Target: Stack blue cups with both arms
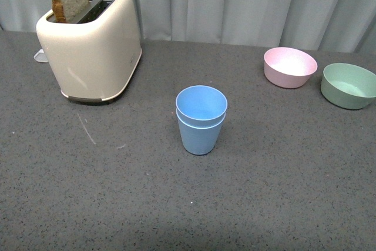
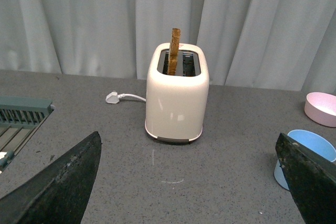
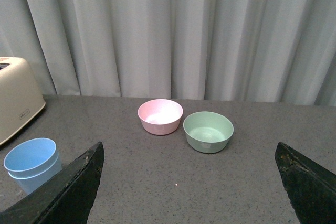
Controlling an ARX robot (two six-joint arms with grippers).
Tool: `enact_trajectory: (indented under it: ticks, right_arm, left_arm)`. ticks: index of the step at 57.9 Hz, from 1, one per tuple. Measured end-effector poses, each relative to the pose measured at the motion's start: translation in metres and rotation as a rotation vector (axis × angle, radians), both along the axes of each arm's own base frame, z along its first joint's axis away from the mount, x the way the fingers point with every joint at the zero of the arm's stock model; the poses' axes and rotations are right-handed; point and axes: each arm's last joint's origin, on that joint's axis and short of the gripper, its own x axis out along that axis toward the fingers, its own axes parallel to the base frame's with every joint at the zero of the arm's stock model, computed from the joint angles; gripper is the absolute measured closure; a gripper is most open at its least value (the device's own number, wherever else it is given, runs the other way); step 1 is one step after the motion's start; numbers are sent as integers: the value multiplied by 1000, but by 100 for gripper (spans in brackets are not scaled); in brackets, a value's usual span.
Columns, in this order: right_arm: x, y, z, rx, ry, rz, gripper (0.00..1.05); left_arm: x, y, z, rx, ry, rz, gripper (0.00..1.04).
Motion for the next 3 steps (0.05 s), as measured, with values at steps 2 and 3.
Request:
enact_trajectory:
  ticks: [2, 3]
  right_arm:
    - [0, 0, 0, 0, 0, 0, 10]
    - [0, 0, 0, 0, 0, 0, 10]
  left_arm:
    - [0, 0, 0, 0, 0, 0, 7]
    - [0, 0, 0, 0, 0, 0, 7]
